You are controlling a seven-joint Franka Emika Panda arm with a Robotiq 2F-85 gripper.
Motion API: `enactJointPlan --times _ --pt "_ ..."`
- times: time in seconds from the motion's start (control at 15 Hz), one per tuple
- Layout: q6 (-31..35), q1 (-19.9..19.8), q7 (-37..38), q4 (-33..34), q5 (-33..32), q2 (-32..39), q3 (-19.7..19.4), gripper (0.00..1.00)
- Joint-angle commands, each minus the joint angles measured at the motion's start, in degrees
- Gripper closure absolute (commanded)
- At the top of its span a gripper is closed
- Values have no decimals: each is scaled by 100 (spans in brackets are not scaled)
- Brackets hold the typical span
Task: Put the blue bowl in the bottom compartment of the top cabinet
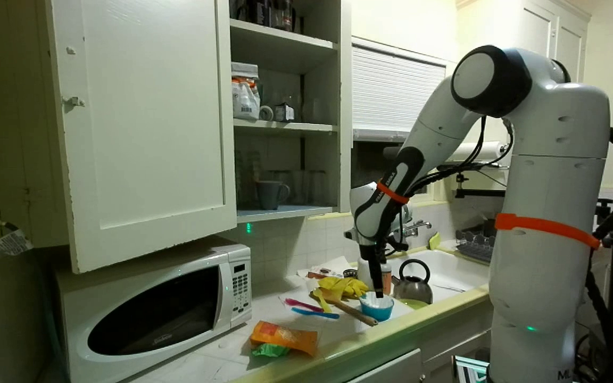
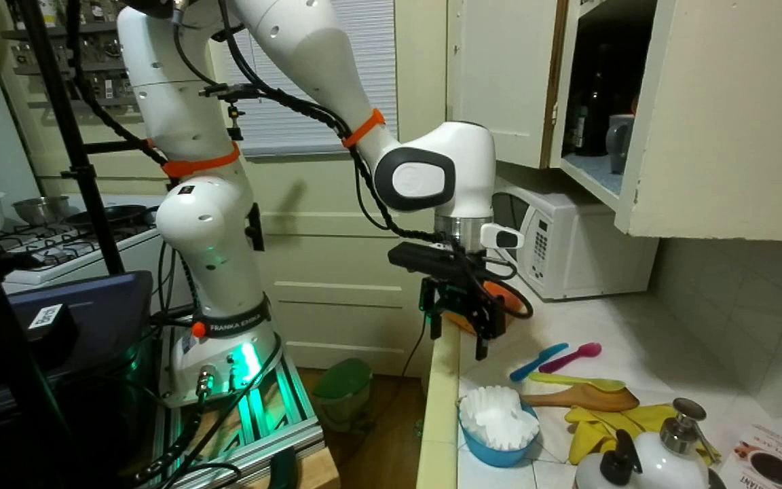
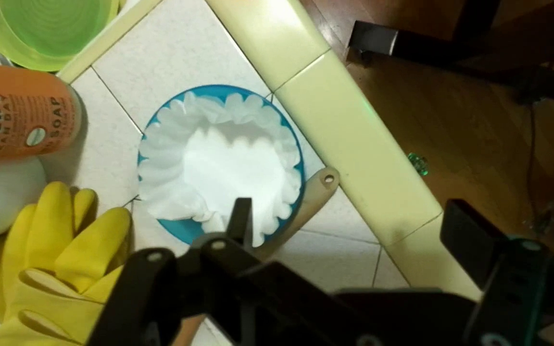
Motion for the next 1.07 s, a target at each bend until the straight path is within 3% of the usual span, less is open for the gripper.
enactJointPlan --times 0.0,0.07,0.27,0.73,0.87,1.0 --pt "-199 -34 -329 250 293 659 95 0" --pt "-37 -86 -350 20 165 239 98 0" --pt "-58 -89 -321 132 203 563 146 0" --pt "678 -232 721 312 166 1198 94 0" --pt "725 -282 782 406 230 1423 114 6" --pt "755 -330 687 520 337 1618 167 24"
